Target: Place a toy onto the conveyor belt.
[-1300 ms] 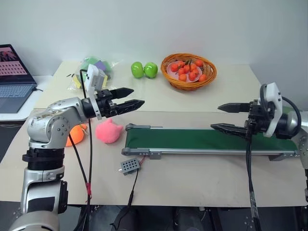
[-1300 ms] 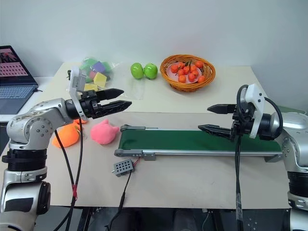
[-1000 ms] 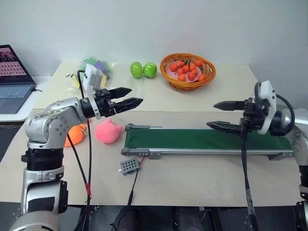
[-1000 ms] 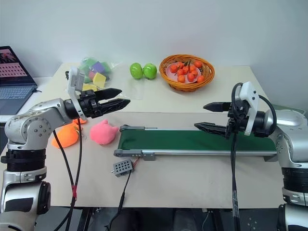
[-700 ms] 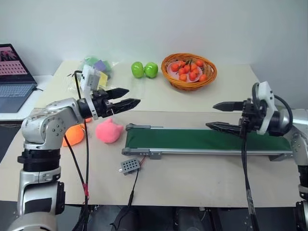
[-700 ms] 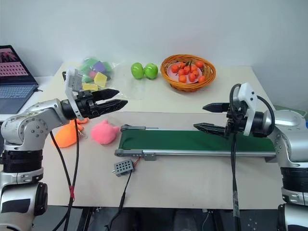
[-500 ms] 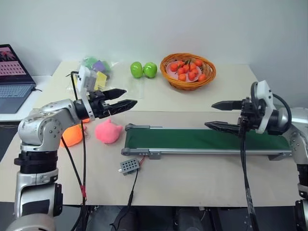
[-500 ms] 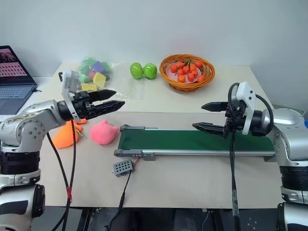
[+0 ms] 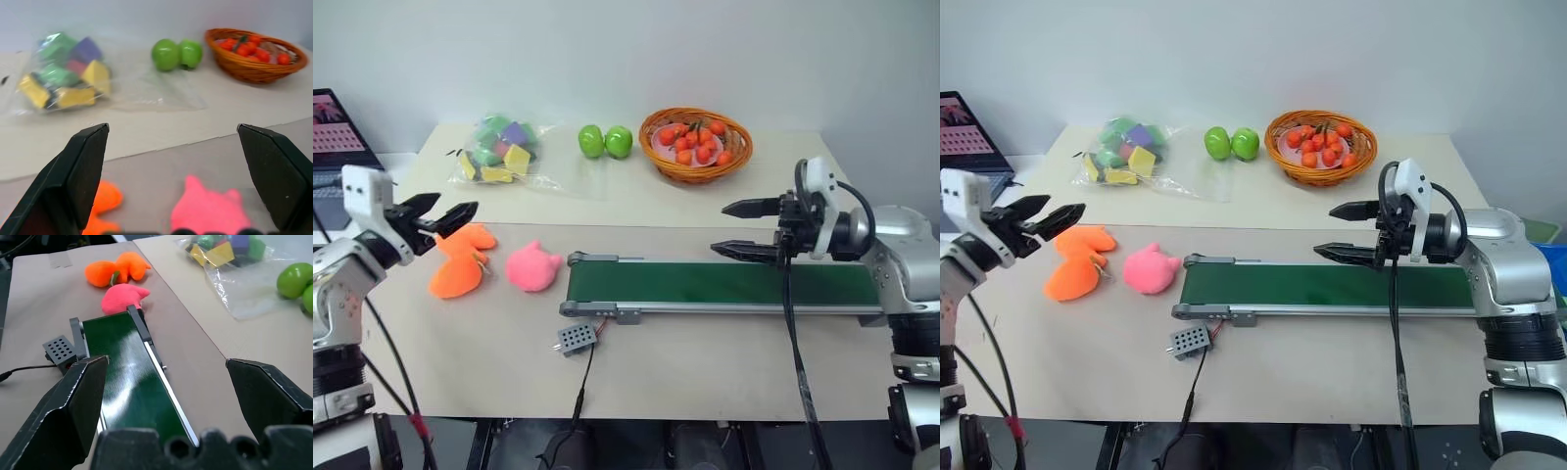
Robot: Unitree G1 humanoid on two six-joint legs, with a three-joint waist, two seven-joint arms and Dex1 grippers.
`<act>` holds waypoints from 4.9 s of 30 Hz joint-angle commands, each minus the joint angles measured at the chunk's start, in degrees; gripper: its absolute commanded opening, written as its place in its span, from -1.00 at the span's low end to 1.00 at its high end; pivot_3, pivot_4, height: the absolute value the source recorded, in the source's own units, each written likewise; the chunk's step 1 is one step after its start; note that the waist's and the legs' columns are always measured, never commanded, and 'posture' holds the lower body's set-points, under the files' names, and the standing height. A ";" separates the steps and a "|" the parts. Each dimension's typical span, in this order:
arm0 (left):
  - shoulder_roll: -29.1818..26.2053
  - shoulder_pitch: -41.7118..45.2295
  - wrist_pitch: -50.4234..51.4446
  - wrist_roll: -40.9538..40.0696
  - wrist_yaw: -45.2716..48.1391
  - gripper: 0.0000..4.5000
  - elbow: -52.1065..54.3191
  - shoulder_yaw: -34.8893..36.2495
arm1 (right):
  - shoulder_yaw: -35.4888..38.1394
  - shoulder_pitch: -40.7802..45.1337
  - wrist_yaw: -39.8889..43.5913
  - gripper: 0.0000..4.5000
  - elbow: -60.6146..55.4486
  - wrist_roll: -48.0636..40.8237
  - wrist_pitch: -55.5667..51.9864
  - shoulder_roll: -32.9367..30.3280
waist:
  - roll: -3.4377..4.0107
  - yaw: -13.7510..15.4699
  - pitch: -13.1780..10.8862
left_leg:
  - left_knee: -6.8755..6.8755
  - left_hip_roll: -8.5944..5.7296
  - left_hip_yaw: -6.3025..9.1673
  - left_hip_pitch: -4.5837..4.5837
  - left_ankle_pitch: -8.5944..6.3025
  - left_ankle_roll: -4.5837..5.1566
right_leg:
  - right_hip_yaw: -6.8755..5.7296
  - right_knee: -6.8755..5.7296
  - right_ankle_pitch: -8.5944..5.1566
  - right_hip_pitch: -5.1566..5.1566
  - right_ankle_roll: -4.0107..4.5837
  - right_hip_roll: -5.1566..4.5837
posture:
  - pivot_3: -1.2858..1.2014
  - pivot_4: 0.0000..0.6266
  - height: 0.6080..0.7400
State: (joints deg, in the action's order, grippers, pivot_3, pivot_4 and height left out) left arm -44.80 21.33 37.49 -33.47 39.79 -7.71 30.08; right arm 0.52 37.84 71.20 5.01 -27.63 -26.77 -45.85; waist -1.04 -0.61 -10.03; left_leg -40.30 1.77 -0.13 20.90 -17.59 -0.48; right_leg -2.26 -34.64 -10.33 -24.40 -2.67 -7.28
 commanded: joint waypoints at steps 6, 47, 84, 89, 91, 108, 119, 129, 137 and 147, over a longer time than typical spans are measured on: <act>1.09 -3.81 8.17 -7.30 -8.11 1.00 -9.06 14.69 | -0.65 3.64 2.96 1.00 2.41 1.85 2.43 0.53 | -0.06 -0.06 -0.02 | 0.00 -0.01 0.03 0.00 0.00 -0.01 | 0.00 -0.02 0.00 0.00 0.00 0.00 | 0.03 -0.52 0.97; 2.99 3.94 19.07 -17.77 -8.08 1.00 -44.51 22.93 | 1.08 3.79 3.00 1.00 -3.44 1.16 -1.84 -5.03 | -0.29 -0.38 0.00 | 0.02 -0.01 0.02 -0.07 0.04 -0.09 | -0.01 -0.19 0.00 -0.02 0.00 0.00 | 0.03 -0.52 0.97; 3.16 8.67 4.51 -11.59 0.62 -0.71 -60.45 17.18 | 0.36 5.56 3.24 1.00 -3.38 1.97 -1.22 -6.94 | -0.23 -0.38 0.04 | 0.11 -0.01 -0.01 -0.26 0.09 -0.17 | 0.01 -0.26 0.00 0.07 0.00 -0.01 | 0.03 -0.52 0.97; 3.39 8.93 5.27 -12.29 11.19 -0.71 -50.89 14.27 | -0.24 5.84 3.23 1.00 -2.75 2.28 -0.82 -5.99 | -0.34 -0.37 -0.02 | 0.13 -0.01 -0.01 -0.17 0.11 -0.21 | 0.00 -0.24 0.00 0.01 0.00 -0.01 | 0.03 -0.52 0.97; 4.83 9.19 6.63 -13.10 12.08 -0.71 -44.94 12.85 | -0.51 5.97 3.21 1.00 -2.44 2.46 -0.59 -5.42 | -0.37 -0.29 -0.01 | 0.12 0.00 0.00 -0.11 0.12 -0.22 | -0.01 -0.23 0.00 -0.03 0.00 -0.01 | 0.03 -0.52 0.97; 15.19 16.40 -16.85 12.24 -6.78 -0.71 8.68 -20.73 | -0.12 4.79 2.50 1.00 -2.22 3.43 0.22 -3.07 | -0.47 0.53 -0.03 | 0.04 -0.05 0.07 0.17 0.17 -0.32 | -0.02 0.00 0.02 -0.06 0.01 -0.02 | 0.03 -0.52 0.97; 7.48 9.15 -62.79 50.02 -16.87 -0.71 7.16 -36.73 | 2.24 1.47 1.26 1.00 -5.26 2.25 -1.10 -4.27 | -0.45 0.24 -0.04 | 0.09 -0.04 0.05 0.20 0.10 -0.18 | -0.01 0.19 0.04 -0.09 0.00 -0.01 | 0.03 -0.52 0.97; 3.81 -2.04 -83.04 80.71 -40.77 -0.71 5.63 -39.74 | 4.07 0.41 1.23 1.00 -6.79 -0.27 -3.75 -5.07 | -0.38 1.01 -0.03 | 0.11 -0.02 0.01 0.22 0.05 -0.10 | -0.02 0.31 0.10 -0.08 -0.09 -0.01 | 0.03 -0.52 0.97; 3.74 -1.91 -81.76 90.35 -51.84 -0.71 -2.58 -42.72 | 4.60 -0.17 0.66 1.00 -8.03 -0.58 -4.71 -4.93 | -0.37 1.28 -0.03 | 0.09 -0.01 0.00 0.20 0.05 -0.10 | -0.03 0.36 0.13 -0.08 -0.10 -0.01 | 0.03 -0.52 0.97; 2.97 0.90 -84.89 93.88 -59.49 -0.71 -11.69 -49.49 | 5.17 -0.56 0.32 1.00 -9.02 -1.43 -5.97 -5.99 | -0.36 1.29 -0.02 | 0.06 -0.01 0.00 0.17 0.05 -0.10 | -0.03 0.13 0.13 -0.06 -0.11 -0.01 | 0.03 -0.52 0.97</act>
State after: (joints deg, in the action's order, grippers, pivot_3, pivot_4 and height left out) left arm -41.03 21.23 -46.62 60.44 -18.43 -18.98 -18.74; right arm 3.09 37.09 71.90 -2.36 -28.02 -32.69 -50.62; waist -1.40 0.68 -10.05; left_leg -40.24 1.76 -0.13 21.07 -17.53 -0.58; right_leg -2.29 -34.52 -10.20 -24.47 -2.78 -7.29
